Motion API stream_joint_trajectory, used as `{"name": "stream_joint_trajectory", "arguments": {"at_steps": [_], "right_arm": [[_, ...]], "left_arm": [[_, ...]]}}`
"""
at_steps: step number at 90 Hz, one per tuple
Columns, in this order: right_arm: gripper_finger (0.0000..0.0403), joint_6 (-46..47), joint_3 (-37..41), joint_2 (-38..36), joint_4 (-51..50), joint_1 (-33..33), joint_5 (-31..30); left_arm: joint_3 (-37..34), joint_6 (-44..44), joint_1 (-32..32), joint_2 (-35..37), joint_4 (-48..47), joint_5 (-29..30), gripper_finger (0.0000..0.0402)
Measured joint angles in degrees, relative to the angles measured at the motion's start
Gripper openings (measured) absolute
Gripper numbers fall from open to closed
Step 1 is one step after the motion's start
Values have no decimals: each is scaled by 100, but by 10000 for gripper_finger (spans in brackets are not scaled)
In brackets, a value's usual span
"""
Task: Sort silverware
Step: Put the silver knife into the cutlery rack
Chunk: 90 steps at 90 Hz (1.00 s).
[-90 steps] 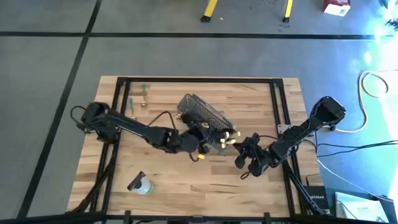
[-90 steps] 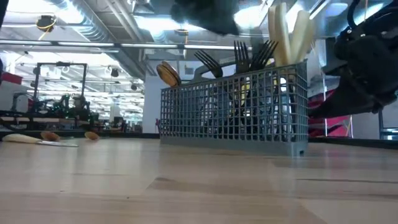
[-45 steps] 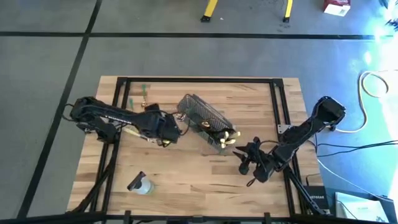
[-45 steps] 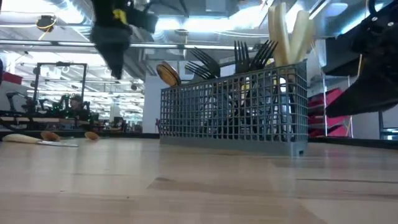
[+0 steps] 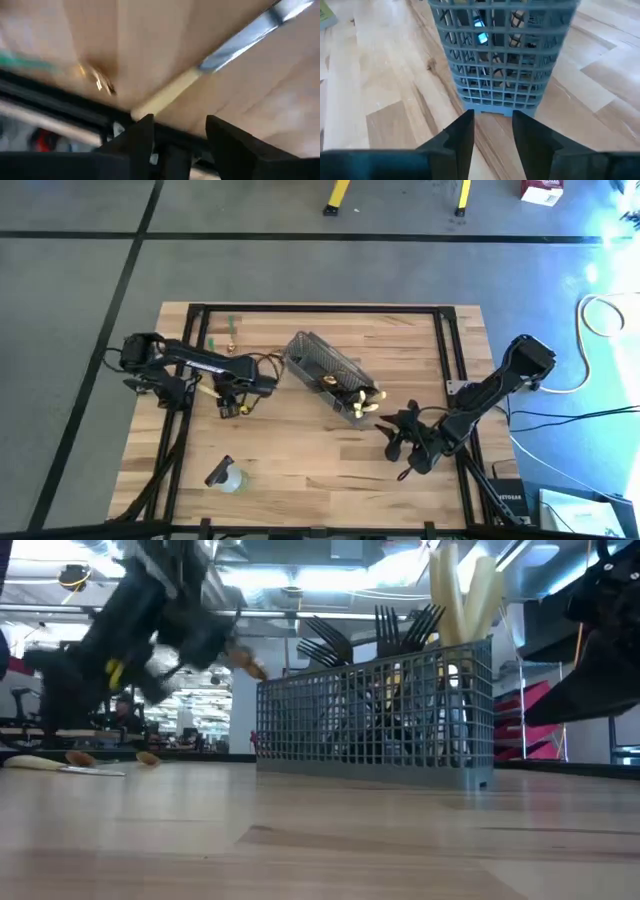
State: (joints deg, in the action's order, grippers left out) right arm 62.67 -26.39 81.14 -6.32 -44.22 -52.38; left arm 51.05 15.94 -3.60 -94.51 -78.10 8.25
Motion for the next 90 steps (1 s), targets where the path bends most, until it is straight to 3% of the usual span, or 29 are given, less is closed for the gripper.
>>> {"name": "stream_joint_trajectory", "arguments": {"at_steps": [20,36,67,90], "right_arm": [[117,-15,0,0,10,-1,-35],[117,-8,0,0,78,-1,-9],[117,3,0,0,181,-1,92],[117,1,0,0,198,-3,150]], "left_arm": [[-495,-533,-2,-413,412,76,163],[-264,-438,13,-442,694,402,163],[402,-592,18,-434,328,696,163],[241,-711,30,-434,-236,841,163]]}}
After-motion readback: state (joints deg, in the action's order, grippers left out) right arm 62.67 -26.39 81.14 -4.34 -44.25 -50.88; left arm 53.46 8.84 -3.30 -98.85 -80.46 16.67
